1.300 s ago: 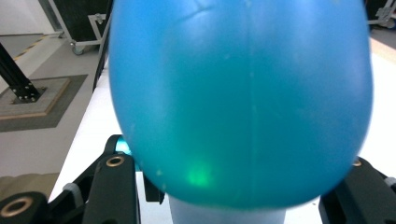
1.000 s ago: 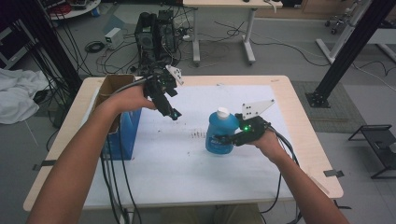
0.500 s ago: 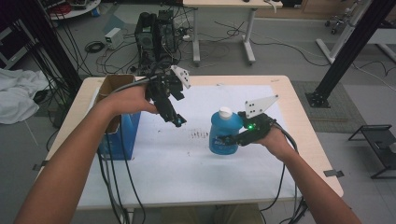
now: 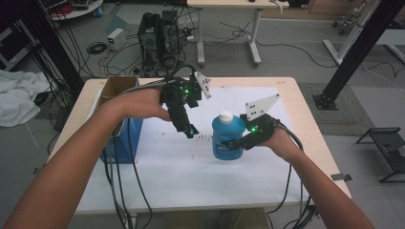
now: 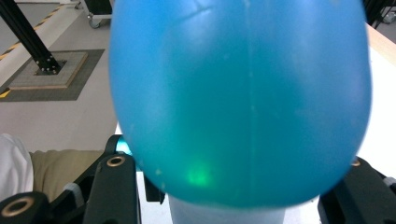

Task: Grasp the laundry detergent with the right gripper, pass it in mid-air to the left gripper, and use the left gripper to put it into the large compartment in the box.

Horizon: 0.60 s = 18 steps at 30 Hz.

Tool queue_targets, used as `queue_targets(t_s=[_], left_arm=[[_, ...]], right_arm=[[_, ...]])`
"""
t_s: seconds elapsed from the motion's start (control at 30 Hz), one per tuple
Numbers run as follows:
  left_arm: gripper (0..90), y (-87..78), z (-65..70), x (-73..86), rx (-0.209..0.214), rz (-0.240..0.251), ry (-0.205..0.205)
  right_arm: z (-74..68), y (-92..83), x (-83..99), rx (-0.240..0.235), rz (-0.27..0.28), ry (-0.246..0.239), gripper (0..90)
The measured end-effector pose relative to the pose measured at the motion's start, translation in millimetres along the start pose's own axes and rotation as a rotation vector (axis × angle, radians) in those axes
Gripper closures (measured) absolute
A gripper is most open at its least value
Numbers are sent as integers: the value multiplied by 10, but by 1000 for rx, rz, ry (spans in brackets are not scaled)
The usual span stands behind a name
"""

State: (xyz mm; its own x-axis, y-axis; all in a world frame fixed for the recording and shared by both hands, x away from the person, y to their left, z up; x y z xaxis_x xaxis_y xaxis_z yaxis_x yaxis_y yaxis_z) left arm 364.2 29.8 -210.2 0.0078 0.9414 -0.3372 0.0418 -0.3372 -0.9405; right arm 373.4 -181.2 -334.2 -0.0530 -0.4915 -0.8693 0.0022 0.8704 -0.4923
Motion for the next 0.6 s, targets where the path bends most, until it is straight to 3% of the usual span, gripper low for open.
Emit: queue_targets(t_s=[0.17, 0.2, 0.27, 0.33, 0.37, 0.5, 0.6], left_arm=[[110, -4, 37, -148, 4, -23, 14], [110, -3, 41, -174, 5, -23, 13], [110, -6, 47, -225, 8, -31, 15], [110, -6, 50, -270, 11, -37, 18], [110, -6, 50, -291, 9, -41, 20], [110, 0, 51, -357, 21, -47, 20], [110, 10, 44, -388, 19, -57, 22]], right_arm=[[-25, 46, -93, -22, -11, 0, 446], [-9, 55, -106, -14, -24, -30, 447], [-11, 81, -134, -20, -25, -37, 447], [-27, 96, -151, -26, -34, -16, 447], [-12, 110, -158, -25, -32, -39, 446], [-22, 152, -185, -41, -55, -27, 446], [-28, 195, -221, -60, -37, -35, 446]])
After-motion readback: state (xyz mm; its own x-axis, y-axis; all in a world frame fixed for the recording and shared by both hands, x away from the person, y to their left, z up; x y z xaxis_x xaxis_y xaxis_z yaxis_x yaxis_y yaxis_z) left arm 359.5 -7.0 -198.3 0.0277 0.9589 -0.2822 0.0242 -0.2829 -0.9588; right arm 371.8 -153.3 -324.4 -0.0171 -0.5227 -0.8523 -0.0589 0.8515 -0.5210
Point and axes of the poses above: each handheld gripper's, and its own axes: y roughly forward along the jaws, x roughly out of its underside, z roughly to its right, the point moved 2 cm from there along y, roughly forward along the jaws, and after that the axes turned 1 degree about z, right-handed, at the moved point
